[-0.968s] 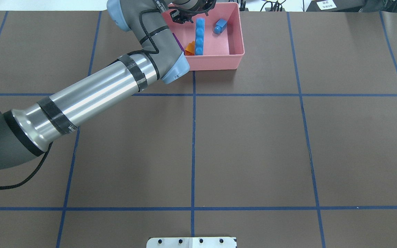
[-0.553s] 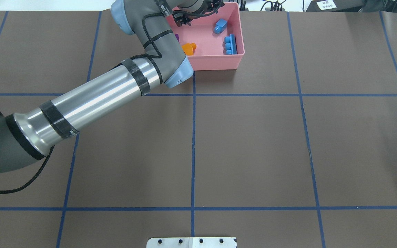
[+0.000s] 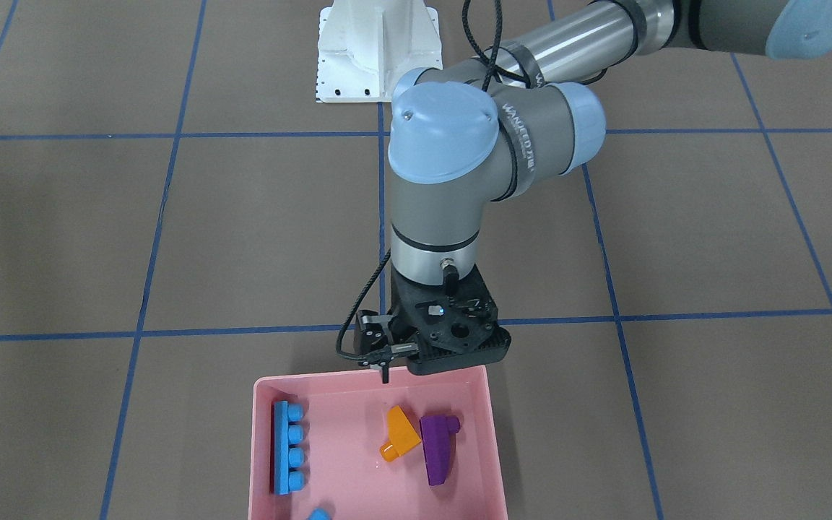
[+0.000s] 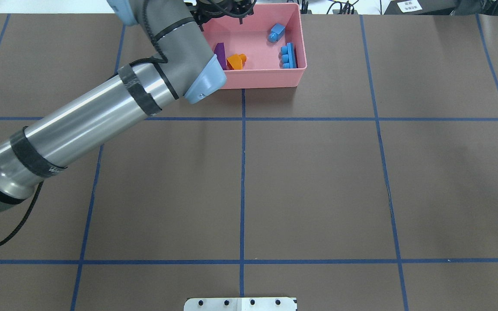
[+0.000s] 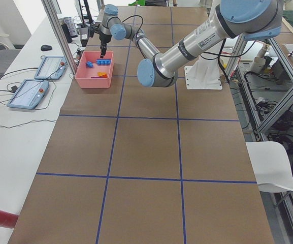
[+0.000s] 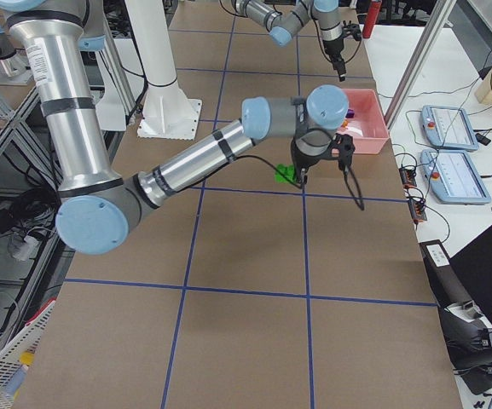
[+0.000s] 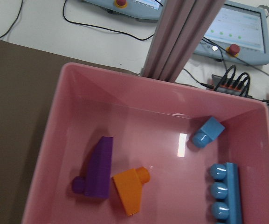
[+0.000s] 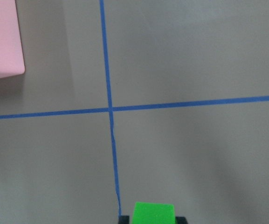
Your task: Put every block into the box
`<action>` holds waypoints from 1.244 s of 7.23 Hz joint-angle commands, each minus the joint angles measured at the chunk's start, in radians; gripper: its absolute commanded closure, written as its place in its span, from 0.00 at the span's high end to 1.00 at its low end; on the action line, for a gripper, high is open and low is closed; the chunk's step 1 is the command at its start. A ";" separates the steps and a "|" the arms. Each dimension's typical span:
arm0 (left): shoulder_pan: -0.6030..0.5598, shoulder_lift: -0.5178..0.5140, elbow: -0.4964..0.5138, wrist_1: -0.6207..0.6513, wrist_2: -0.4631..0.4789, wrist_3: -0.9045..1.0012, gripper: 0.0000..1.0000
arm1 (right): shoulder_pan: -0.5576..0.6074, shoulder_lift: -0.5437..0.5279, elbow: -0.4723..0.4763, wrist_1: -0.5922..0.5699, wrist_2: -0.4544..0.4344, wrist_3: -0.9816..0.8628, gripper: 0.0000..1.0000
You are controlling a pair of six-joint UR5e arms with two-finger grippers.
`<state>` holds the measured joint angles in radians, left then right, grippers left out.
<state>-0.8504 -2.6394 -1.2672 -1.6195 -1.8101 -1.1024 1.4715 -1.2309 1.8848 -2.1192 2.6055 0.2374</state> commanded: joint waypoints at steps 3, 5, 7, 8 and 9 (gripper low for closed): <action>-0.142 0.517 -0.450 0.150 -0.006 0.535 1.00 | -0.169 0.489 -0.368 0.122 -0.070 0.344 0.00; -0.206 0.677 -0.544 0.147 -0.038 0.660 1.00 | -0.264 0.624 -0.636 0.450 -0.097 0.504 0.00; -0.324 0.841 -0.584 0.139 -0.101 0.929 1.00 | -0.380 0.727 -0.821 0.730 -0.276 0.673 0.00; -0.393 0.931 -0.586 0.092 -0.220 0.953 1.00 | -0.429 0.746 -0.863 0.816 -0.373 0.681 0.00; -0.433 1.032 -0.598 0.007 -0.259 0.961 1.00 | -0.471 0.774 -0.925 0.891 -0.462 0.683 0.00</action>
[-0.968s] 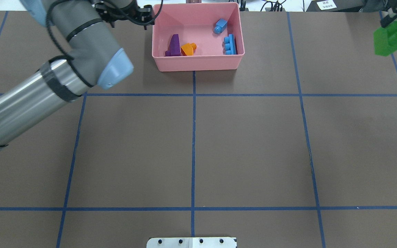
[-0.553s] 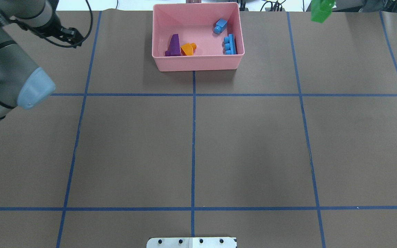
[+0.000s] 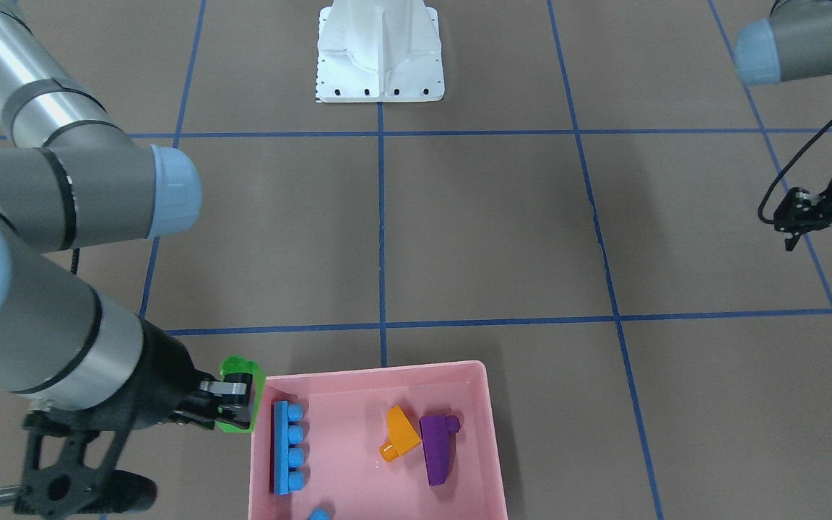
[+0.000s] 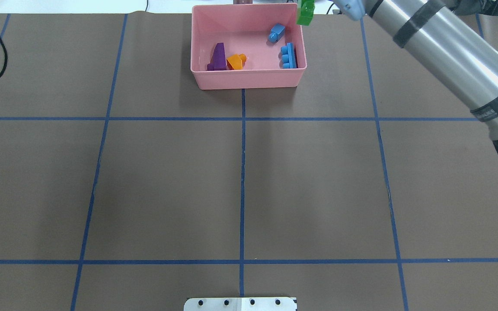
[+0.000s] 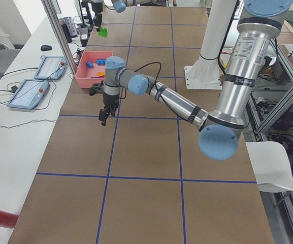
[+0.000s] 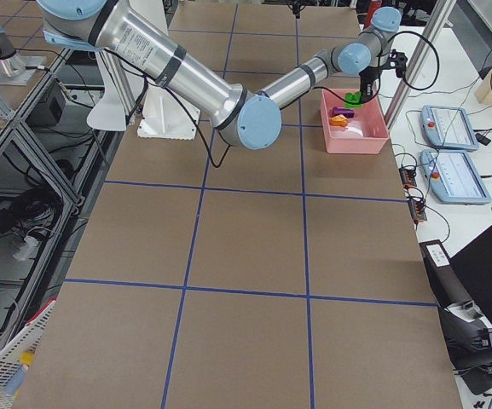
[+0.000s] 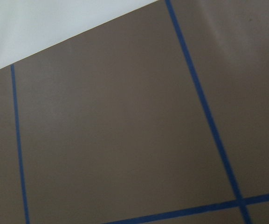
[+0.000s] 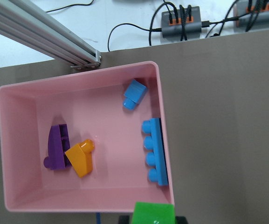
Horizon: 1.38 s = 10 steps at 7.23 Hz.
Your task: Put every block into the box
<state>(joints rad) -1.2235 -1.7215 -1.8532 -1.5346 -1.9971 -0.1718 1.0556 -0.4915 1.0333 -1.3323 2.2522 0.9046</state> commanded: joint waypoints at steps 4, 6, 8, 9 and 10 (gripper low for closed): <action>-0.142 0.255 0.002 -0.236 -0.071 0.025 1.00 | -0.157 0.094 -0.191 0.255 -0.313 0.074 0.99; -0.165 0.257 0.034 -0.237 -0.074 0.032 1.00 | -0.160 0.105 -0.176 0.234 -0.343 0.060 1.00; -0.220 0.257 0.040 -0.222 -0.084 0.102 1.00 | -0.061 0.090 -0.004 -0.071 -0.195 -0.148 1.00; -0.253 0.263 0.063 -0.210 -0.089 0.214 1.00 | -0.018 0.058 0.140 -0.296 -0.169 -0.306 1.00; -0.278 0.278 0.068 -0.199 -0.103 0.280 1.00 | 0.036 -0.015 0.288 -0.471 -0.161 -0.466 1.00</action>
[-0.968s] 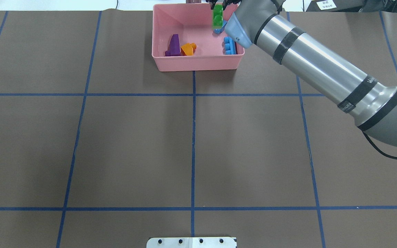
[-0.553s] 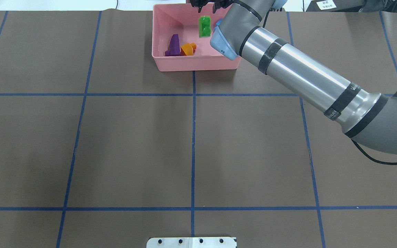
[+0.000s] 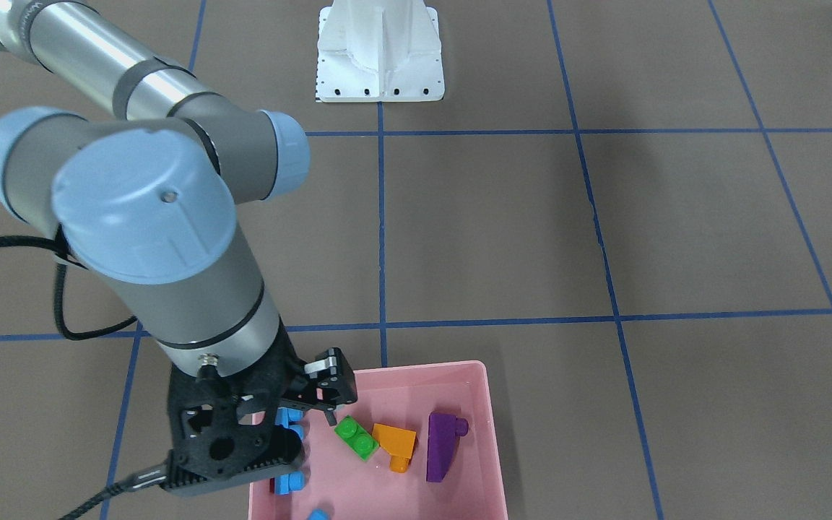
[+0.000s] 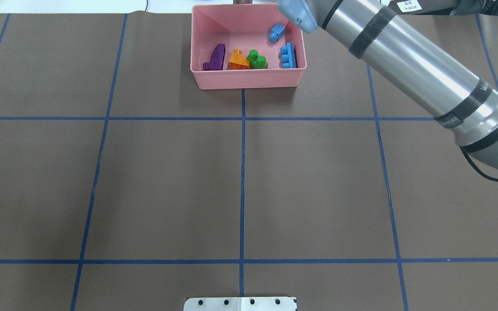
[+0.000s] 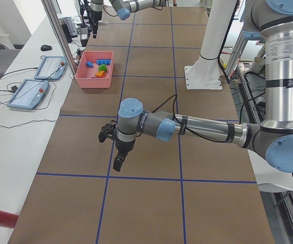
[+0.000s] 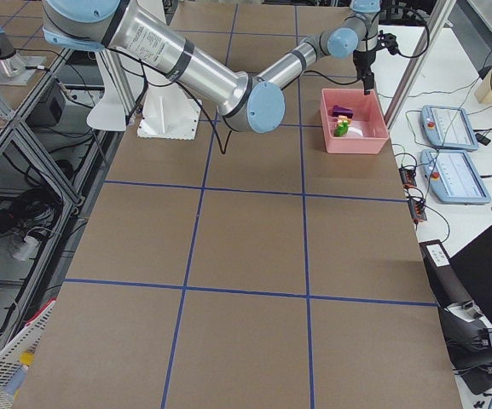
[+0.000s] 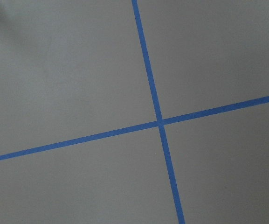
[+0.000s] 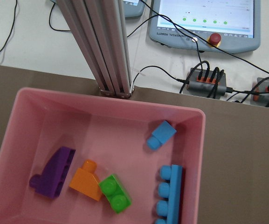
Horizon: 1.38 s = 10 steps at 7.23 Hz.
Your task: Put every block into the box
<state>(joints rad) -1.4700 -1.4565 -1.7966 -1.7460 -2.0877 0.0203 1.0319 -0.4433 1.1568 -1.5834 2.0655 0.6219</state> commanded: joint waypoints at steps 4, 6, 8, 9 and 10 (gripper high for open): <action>-0.059 -0.044 0.020 0.230 -0.207 0.093 1.00 | 0.298 -0.615 0.528 -0.268 0.223 -0.554 1.00; -0.058 -0.111 0.083 0.230 -0.207 0.092 1.00 | 0.382 -0.865 0.622 -0.268 0.226 -0.679 1.00; -0.059 -0.159 0.169 0.215 -0.200 0.092 1.00 | 0.404 -0.989 0.638 -0.229 0.222 -0.686 1.00; -0.073 -0.153 0.180 0.206 -0.198 0.095 1.00 | 0.404 -1.062 0.626 -0.221 0.217 -0.686 1.00; -0.082 -0.147 0.180 0.195 -0.198 0.095 1.00 | 0.413 -1.080 0.607 -0.170 0.217 -0.680 1.00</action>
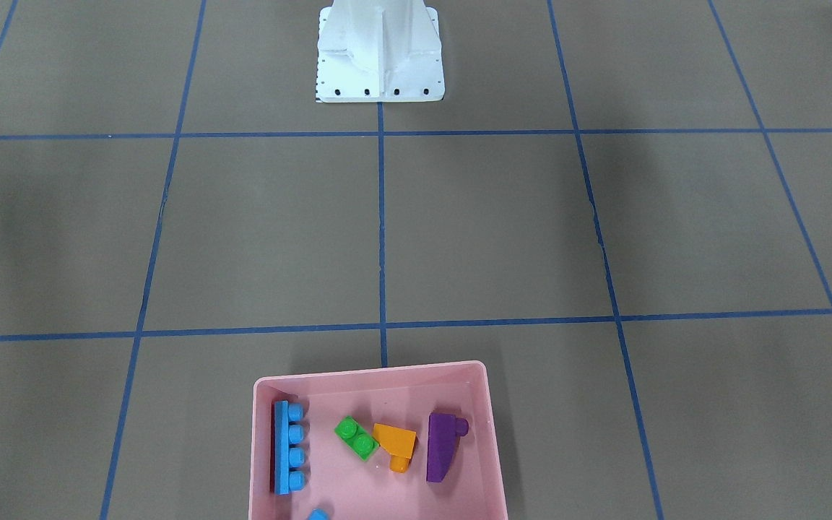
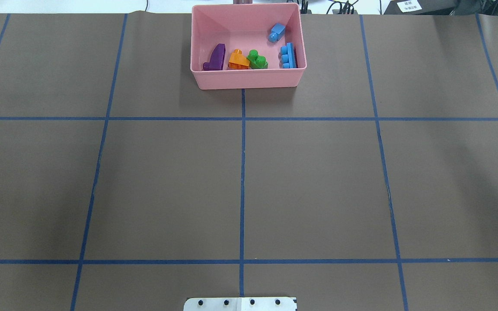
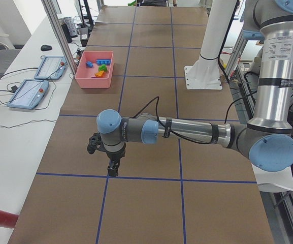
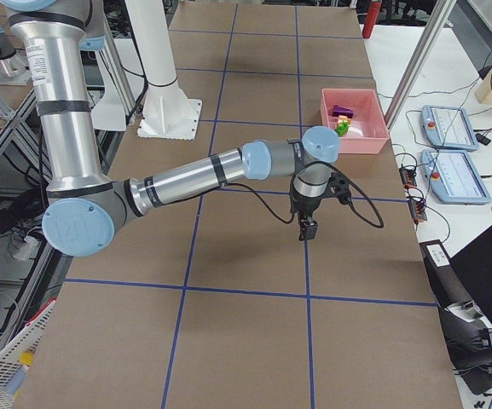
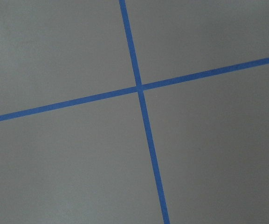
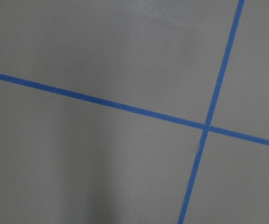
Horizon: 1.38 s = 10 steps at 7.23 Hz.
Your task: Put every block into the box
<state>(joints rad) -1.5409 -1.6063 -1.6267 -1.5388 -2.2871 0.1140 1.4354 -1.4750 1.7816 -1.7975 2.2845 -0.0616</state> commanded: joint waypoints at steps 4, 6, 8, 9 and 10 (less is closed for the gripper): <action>-0.013 0.003 0.019 -0.010 0.003 -0.002 1.00 | 0.181 -0.097 -0.031 0.059 0.150 -0.027 1.00; -0.013 0.002 0.030 -0.012 0.005 -0.002 1.00 | 0.241 -0.160 -0.069 0.061 0.150 -0.215 1.00; -0.013 0.003 0.033 -0.010 0.005 -0.004 1.00 | 0.241 -0.177 -0.070 0.063 0.129 -0.208 1.00; -0.013 0.005 0.031 -0.010 0.005 -0.004 1.00 | 0.241 -0.176 -0.070 0.063 0.109 -0.205 1.00; -0.013 0.005 0.040 -0.010 0.005 -0.004 1.00 | 0.240 -0.163 -0.062 0.064 0.040 -0.187 1.00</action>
<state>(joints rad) -1.5539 -1.6023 -1.5929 -1.5494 -2.2826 0.1106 1.6757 -1.6468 1.7139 -1.7347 2.3857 -0.2634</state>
